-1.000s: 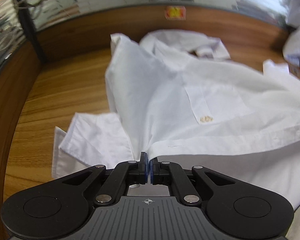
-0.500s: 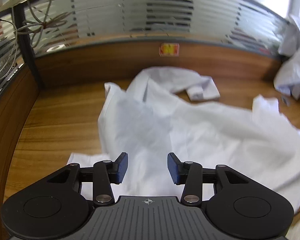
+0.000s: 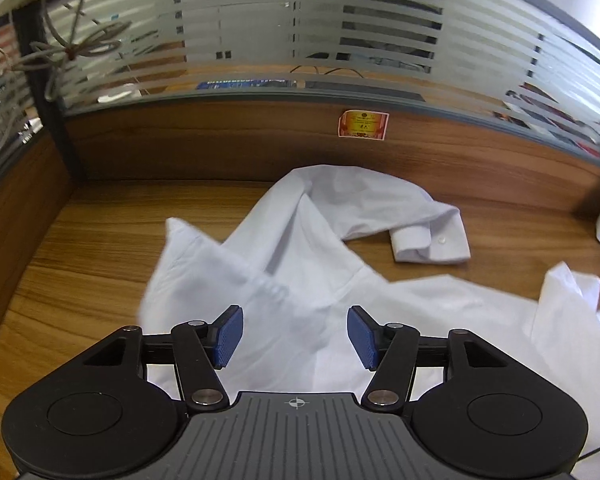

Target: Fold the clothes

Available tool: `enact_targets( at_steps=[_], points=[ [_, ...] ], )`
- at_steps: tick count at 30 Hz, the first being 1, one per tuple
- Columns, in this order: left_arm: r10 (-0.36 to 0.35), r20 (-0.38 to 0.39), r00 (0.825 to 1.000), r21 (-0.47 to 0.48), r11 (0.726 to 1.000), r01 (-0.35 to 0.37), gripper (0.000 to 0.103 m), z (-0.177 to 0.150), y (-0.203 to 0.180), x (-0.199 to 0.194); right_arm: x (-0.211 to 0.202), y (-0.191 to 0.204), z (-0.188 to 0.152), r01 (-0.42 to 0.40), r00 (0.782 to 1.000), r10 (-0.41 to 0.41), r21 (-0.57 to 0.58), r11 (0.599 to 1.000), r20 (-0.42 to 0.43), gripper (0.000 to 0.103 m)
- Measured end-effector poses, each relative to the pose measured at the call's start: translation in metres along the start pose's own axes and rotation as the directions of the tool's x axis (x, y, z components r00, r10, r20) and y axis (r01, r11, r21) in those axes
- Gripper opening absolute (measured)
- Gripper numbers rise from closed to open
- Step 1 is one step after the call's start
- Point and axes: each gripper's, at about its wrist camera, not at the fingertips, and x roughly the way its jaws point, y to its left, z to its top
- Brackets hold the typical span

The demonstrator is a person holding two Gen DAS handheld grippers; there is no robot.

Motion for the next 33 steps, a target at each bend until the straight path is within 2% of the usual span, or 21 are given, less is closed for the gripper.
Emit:
enact_targets(
  at_steps=[5, 10, 17, 19, 20, 22, 25, 27, 28, 29, 30, 31, 33],
  points=[
    [0.014, -0.074, 0.997, -0.063, 0.998, -0.019, 0.062, 0.007, -0.014, 0.042, 0.039, -0.003, 0.027, -0.058, 0.997, 0.055, -0.043, 0.997, -0.061, 0.059],
    [-0.034, -0.121, 0.992, -0.170, 0.985, 0.013, 0.065, 0.018, -0.023, 0.077, 0.064, -0.003, 0.045, -0.112, 0.987, 0.103, -0.071, 0.991, -0.123, 0.059],
    [0.007, -0.177, 0.984, -0.202, 0.978, -0.043, 0.066, 0.048, -0.043, 0.127, 0.099, -0.003, 0.070, -0.190, 0.963, 0.165, -0.105, 0.976, -0.211, 0.059],
    [0.017, -0.193, 0.981, -0.208, 0.976, -0.058, 0.075, 0.054, -0.047, 0.139, 0.106, -0.005, 0.075, -0.214, 0.955, 0.188, -0.096, 0.972, -0.228, 0.059],
    [0.022, -0.201, 0.979, -0.210, 0.975, -0.065, 0.076, 0.057, -0.049, 0.145, 0.108, -0.007, 0.076, -0.232, 0.949, 0.209, -0.074, 0.970, -0.235, 0.058],
    [0.033, -0.234, 0.972, -0.192, 0.978, -0.079, 0.076, 0.056, -0.053, 0.154, 0.112, -0.010, 0.076, -0.271, 0.933, 0.255, -0.032, 0.962, -0.255, 0.054],
    [0.074, -0.283, 0.956, -0.153, 0.981, -0.121, 0.075, 0.052, -0.059, 0.163, 0.112, -0.010, 0.072, -0.312, 0.913, 0.291, -0.030, 0.949, -0.285, 0.046],
    [0.110, -0.290, 0.951, -0.116, 0.982, -0.149, 0.073, 0.048, -0.063, 0.165, 0.108, -0.008, 0.068, -0.308, 0.916, 0.283, -0.046, 0.950, -0.285, 0.027],
    [0.133, -0.287, 0.949, -0.093, 0.982, -0.166, 0.064, 0.046, -0.066, 0.166, 0.105, -0.008, 0.067, -0.306, 0.917, 0.279, -0.054, 0.951, -0.285, 0.018],
    [0.144, -0.283, 0.948, -0.078, 0.982, -0.173, 0.055, 0.044, -0.066, 0.165, 0.099, -0.007, 0.065, -0.306, 0.922, 0.280, -0.059, 0.950, -0.268, 0.016],
    [0.156, -0.279, 0.948, -0.064, 0.982, -0.180, 0.034, 0.042, -0.067, 0.164, 0.094, -0.005, 0.064, -0.306, 0.926, 0.281, -0.065, 0.950, -0.251, 0.013],
    [0.166, -0.274, 0.947, -0.052, 0.981, -0.187, 0.018, 0.040, -0.068, 0.163, 0.086, -0.004, 0.064, -0.305, 0.931, 0.282, -0.072, 0.949, -0.233, 0.009],
    [0.165, -0.237, 0.957, -0.096, 0.977, -0.192, 0.005, 0.041, -0.060, 0.153, 0.070, -0.002, 0.066, -0.299, 0.942, 0.279, -0.091, 0.950, -0.186, 0.008]
  ],
)
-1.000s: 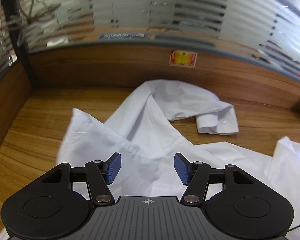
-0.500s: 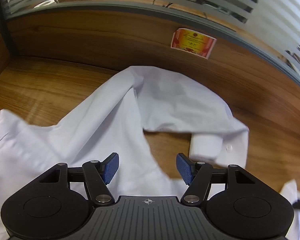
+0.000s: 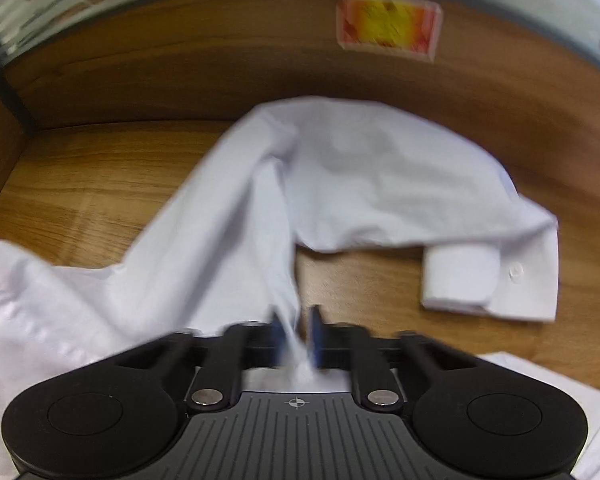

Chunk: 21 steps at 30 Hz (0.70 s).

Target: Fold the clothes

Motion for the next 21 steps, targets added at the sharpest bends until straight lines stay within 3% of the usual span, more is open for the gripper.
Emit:
enact_targets(
  at_steps=[4, 10, 13, 16, 21],
  points=[
    [0.000, 0.094, 0.996, -0.101, 0.995, 0.009, 0.004, 0.010, 0.019, -0.023, -0.039, 0.008, 0.011, 0.066, 0.989, -0.062, -0.028, 0.997, 0.134, 0.006],
    [-0.012, 0.214, 0.977, -0.193, 0.980, 0.055, 0.004, 0.040, 0.031, -0.048, -0.083, 0.011, 0.049, 0.132, 0.937, -0.104, -0.062, 0.989, 0.334, 0.006],
    [-0.014, 0.272, 0.962, -0.236, 0.969, 0.081, 0.004, 0.055, 0.036, -0.060, -0.073, 0.014, 0.072, 0.185, 0.925, -0.137, -0.105, 0.977, 0.355, 0.006],
    [-0.008, 0.265, 0.964, -0.261, 0.962, 0.080, 0.004, 0.067, 0.035, -0.046, -0.051, 0.012, 0.093, 0.237, 0.916, -0.176, -0.133, 0.962, 0.361, 0.006],
    [0.050, 0.258, 0.965, -0.260, 0.965, 0.020, 0.004, 0.080, 0.029, -0.020, -0.007, 0.002, 0.117, 0.290, 0.914, -0.230, -0.141, 0.946, 0.334, 0.006]
  ],
)
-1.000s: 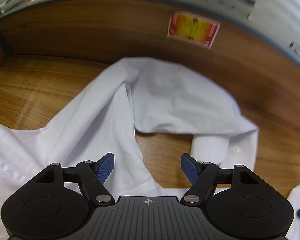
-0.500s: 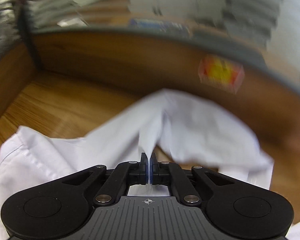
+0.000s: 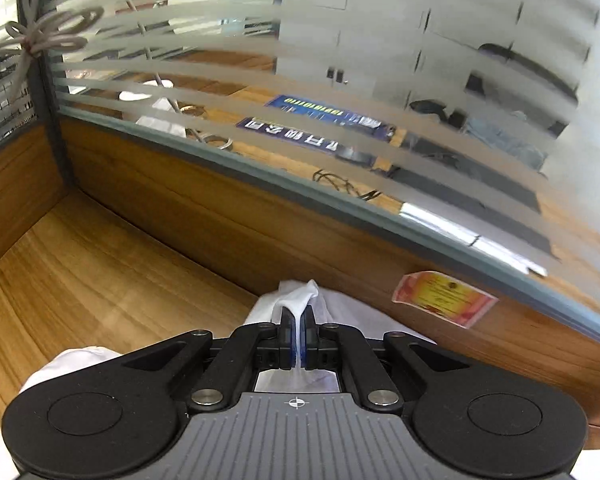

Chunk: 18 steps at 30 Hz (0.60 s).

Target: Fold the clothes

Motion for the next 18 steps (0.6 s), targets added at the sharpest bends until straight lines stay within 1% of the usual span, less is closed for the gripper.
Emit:
enact_targets(
  at_steps=[4, 7, 9, 10, 11, 12, 14, 15, 16, 17, 18],
  points=[
    [0.037, 0.007, 0.999, 0.033, 0.999, -0.038, 0.004, -0.003, -0.005, 0.019, 0.035, -0.001, -0.004, 0.046, 0.998, -0.047, -0.041, 0.998, -0.042, 0.006],
    [0.041, -0.005, 0.999, 0.064, 0.997, -0.041, 0.004, -0.008, -0.005, 0.024, 0.052, -0.004, -0.007, 0.071, 0.994, -0.076, -0.063, 0.995, -0.074, 0.008],
    [0.044, -0.013, 0.999, 0.085, 0.995, -0.043, 0.005, -0.011, -0.006, 0.028, 0.056, -0.007, -0.005, 0.094, 0.991, -0.100, -0.068, 0.993, -0.087, 0.015],
    [0.045, -0.017, 0.999, 0.095, 0.995, -0.043, 0.006, -0.012, -0.006, 0.029, 0.055, -0.009, -0.003, 0.109, 0.989, -0.115, -0.066, 0.992, -0.090, 0.024],
    [0.037, -0.021, 0.999, 0.094, 0.995, -0.034, 0.007, -0.012, -0.004, 0.027, 0.054, -0.010, 0.000, 0.123, 0.987, -0.128, -0.063, 0.990, -0.091, 0.029],
    [0.024, -0.023, 0.999, 0.090, 0.996, -0.022, 0.010, -0.011, -0.001, 0.024, 0.046, -0.012, 0.003, 0.121, 0.988, -0.125, -0.054, 0.991, -0.087, 0.029],
    [0.009, -0.017, 1.000, 0.086, 0.996, -0.007, 0.025, -0.010, 0.003, 0.013, 0.031, -0.015, 0.008, 0.116, 0.990, -0.118, -0.036, 0.993, -0.077, 0.031],
    [0.003, -0.009, 1.000, 0.087, 0.996, -0.002, 0.042, -0.010, 0.005, 0.006, 0.021, -0.017, 0.010, 0.123, 0.990, -0.125, -0.032, 0.992, -0.072, 0.032],
    [-0.009, 0.011, 1.000, 0.091, 0.996, 0.008, 0.056, -0.010, 0.007, -0.004, 0.010, -0.018, 0.010, 0.129, 0.989, -0.131, -0.026, 0.991, -0.065, 0.035],
    [-0.021, 0.031, 0.999, 0.095, 0.995, 0.018, 0.060, -0.010, 0.009, -0.014, -0.001, -0.019, 0.010, 0.136, 0.989, -0.137, -0.019, 0.991, -0.057, 0.038],
    [-0.033, 0.051, 0.998, 0.099, 0.995, 0.028, 0.063, -0.010, 0.010, -0.025, -0.012, -0.019, 0.004, 0.142, 0.988, -0.142, -0.010, 0.990, -0.058, 0.039]
  ],
)
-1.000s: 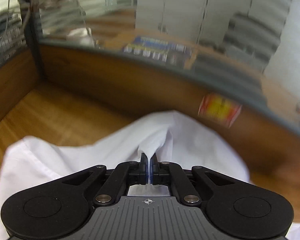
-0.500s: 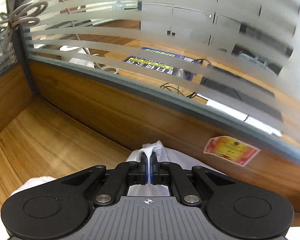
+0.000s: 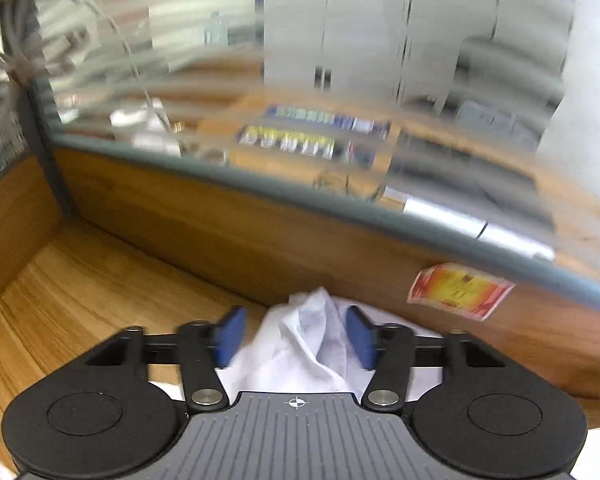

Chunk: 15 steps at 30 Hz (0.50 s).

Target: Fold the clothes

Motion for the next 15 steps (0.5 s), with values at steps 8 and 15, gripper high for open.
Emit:
enact_targets(
  at_steps=[8, 15],
  points=[
    [-0.201, -0.069, 0.977, 0.172, 0.963, 0.210, 0.066, -0.002, -0.020, -0.053, -0.085, -0.010, -0.054, 0.041, 0.999, -0.040, 0.079, 0.996, -0.008, 0.040],
    [-0.341, -0.228, 0.912, 0.360, 0.841, 0.405, 0.066, -0.021, -0.070, -0.080, -0.138, -0.012, -0.138, 0.030, 0.998, -0.020, 0.180, 0.983, -0.056, 0.040]
  ],
)
